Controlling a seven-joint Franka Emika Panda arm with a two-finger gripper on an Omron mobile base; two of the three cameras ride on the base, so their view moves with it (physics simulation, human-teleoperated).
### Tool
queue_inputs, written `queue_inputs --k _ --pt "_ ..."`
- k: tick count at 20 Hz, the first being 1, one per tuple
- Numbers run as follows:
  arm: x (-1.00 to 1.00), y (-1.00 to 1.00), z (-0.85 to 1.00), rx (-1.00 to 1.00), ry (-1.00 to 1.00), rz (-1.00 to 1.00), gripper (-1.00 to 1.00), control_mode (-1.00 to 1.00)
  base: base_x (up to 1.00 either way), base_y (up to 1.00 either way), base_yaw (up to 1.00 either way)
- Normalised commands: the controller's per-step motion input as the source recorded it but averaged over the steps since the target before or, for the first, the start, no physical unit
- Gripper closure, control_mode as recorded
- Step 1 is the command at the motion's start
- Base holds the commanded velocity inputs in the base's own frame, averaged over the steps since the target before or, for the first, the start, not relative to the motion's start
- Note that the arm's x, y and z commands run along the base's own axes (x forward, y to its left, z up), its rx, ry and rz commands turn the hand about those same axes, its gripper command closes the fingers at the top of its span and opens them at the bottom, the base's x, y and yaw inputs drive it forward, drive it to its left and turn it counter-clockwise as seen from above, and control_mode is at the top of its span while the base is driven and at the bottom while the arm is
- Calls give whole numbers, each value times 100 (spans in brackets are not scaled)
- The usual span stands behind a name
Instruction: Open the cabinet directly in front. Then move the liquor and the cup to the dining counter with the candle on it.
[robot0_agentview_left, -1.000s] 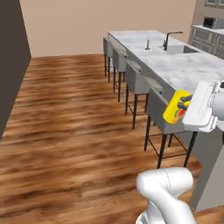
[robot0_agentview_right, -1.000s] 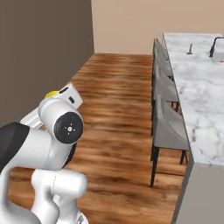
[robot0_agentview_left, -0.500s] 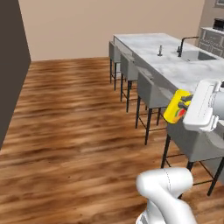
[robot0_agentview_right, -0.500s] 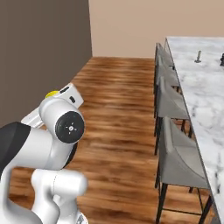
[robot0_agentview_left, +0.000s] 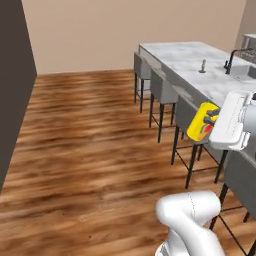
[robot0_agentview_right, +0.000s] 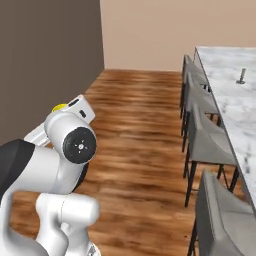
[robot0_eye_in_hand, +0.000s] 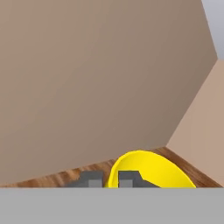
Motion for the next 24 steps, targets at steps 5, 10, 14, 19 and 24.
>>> queue_inputs --k 5,10,14,19,24 --pt "0 0 0 0 0 0 100 100 100 44 -1" --pt "0 0 0 0 0 0 100 100 100 43 -8" --pt "0 0 0 0 0 0 100 100 100 39 -14" --pt "0 0 0 0 0 0 100 100 100 33 -18" --pt "0 0 0 0 0 0 100 100 100 50 -35"
